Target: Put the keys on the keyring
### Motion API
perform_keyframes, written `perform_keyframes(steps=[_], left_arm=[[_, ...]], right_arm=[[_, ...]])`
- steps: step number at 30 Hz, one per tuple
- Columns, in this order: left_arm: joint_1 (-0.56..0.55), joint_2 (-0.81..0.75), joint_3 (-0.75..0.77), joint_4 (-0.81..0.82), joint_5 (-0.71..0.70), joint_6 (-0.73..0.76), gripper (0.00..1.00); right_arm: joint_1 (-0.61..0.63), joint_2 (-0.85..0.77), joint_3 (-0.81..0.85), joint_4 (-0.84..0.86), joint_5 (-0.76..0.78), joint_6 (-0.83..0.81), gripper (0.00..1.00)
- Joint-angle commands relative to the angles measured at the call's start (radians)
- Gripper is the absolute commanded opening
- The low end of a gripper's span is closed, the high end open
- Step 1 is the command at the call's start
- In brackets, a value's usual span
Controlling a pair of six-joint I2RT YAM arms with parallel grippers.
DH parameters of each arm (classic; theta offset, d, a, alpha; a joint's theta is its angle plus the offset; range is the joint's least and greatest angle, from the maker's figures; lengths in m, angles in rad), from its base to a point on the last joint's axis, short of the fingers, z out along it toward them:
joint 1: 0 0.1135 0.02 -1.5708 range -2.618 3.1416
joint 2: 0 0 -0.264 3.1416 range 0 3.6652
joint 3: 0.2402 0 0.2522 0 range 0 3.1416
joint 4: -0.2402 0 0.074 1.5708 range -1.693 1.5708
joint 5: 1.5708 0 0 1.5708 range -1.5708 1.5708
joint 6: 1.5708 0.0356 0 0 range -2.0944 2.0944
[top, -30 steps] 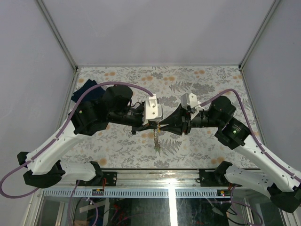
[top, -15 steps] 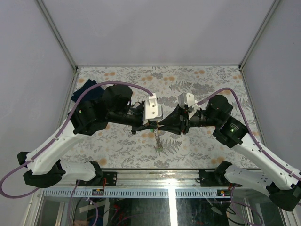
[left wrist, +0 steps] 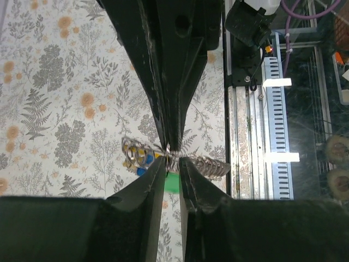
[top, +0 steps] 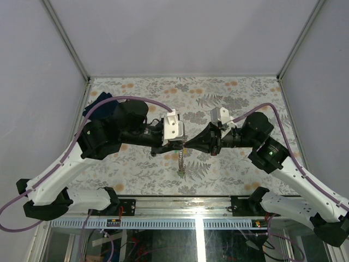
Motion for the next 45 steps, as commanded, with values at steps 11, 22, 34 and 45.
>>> perform_keyframes(steps=[11, 22, 34, 45], left_arm=[[-0.004, -0.240, -0.289, 0.534, 0.066, -0.168, 0.25], [-0.004, -0.312, -0.398, 0.749, 0.067, -0.252, 0.27], [-0.005, -0.282, -0.402, 0.749, 0.115, -0.256, 0.28], [-0.005, -0.269, -0.412, 0.740, 0.125, -0.257, 0.23]], right_arm=[[-0.001, -0.102, -0.028, 0.325, -0.002, 0.158, 0.00], [-0.001, -0.113, -0.032, 0.339, -0.006, 0.162, 0.00], [-0.001, -0.127, -0.035, 0.351, 0.001, 0.160, 0.00], [-0.002, -0.135, -0.037, 0.361, 0.003, 0.163, 0.00]])
